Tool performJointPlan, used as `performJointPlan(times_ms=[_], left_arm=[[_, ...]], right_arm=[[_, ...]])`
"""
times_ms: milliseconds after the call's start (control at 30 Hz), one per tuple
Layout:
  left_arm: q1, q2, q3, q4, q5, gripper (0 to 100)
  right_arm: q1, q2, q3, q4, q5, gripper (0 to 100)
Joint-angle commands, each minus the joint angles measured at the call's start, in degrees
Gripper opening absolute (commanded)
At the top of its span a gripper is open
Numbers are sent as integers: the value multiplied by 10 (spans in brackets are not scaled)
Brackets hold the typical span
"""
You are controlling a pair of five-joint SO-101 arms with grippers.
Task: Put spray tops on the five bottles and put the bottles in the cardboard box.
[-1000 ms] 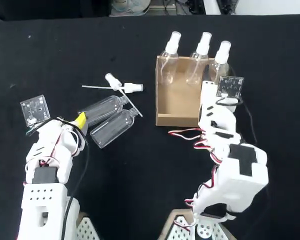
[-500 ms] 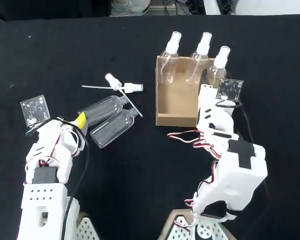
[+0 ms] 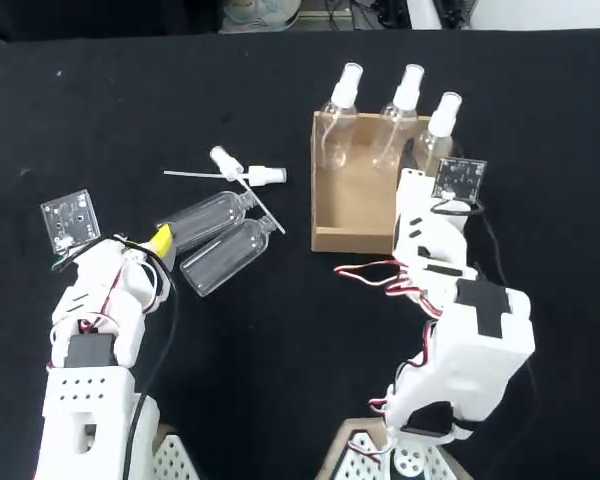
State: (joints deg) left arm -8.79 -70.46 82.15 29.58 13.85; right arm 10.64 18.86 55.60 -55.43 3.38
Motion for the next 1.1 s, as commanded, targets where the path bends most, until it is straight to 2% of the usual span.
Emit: performJointPlan(times_ms=[0,367,800,867,1000,1067], left_arm=[[-7,-6,-10,-14,7,213],[-7,-6,-10,-14,5,213],[-7,-6,-10,-14,5,213],[-7,-6,-10,-14,5,213],[-7,-6,-10,-14,4,213],[-7,-6,-10,-14,4,213]], right_arm=[[-22,-14,20,-11,1,118],[-27,-14,77,-110,1,120],[-27,-63,97,-107,-2,121],[-27,-91,99,-70,-4,121],[-27,-147,78,73,-6,122],[-25,-172,64,131,-30,124]])
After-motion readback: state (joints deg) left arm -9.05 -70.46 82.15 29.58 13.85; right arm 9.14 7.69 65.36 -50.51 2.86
